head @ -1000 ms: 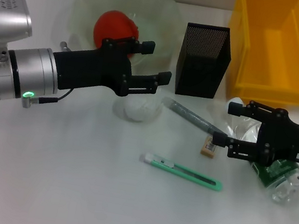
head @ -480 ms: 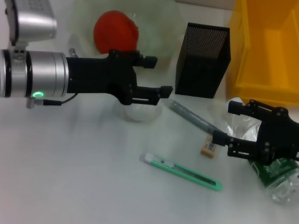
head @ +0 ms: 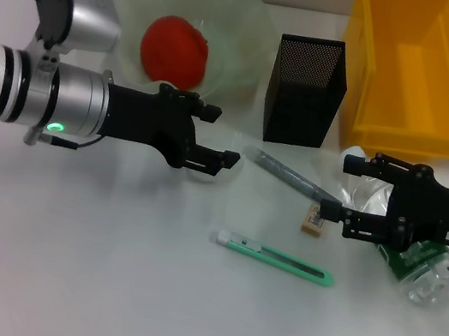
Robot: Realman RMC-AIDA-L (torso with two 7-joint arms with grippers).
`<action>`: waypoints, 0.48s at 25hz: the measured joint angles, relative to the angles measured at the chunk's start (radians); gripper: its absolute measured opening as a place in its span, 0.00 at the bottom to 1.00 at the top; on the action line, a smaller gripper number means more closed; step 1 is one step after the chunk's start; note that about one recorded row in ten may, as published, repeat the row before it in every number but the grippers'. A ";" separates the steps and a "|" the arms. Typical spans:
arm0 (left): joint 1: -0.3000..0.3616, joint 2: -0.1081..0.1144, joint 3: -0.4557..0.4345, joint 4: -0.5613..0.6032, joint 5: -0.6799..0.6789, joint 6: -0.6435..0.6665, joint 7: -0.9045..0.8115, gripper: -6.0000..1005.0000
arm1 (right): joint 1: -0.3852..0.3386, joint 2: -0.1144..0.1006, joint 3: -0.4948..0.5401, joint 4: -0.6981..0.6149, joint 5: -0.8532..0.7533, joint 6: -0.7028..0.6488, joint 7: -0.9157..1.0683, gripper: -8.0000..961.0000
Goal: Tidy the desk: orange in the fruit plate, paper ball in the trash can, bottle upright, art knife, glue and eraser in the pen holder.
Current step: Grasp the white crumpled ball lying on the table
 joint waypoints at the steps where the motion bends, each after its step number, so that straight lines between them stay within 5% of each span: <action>1: 0.000 0.000 0.000 0.000 0.000 0.000 0.000 0.77 | -0.002 0.000 0.000 -0.001 0.000 0.000 0.000 0.79; 12: -0.057 -0.005 0.040 0.095 0.229 0.025 -0.178 0.77 | -0.006 0.000 -0.001 -0.002 0.003 -0.001 0.000 0.79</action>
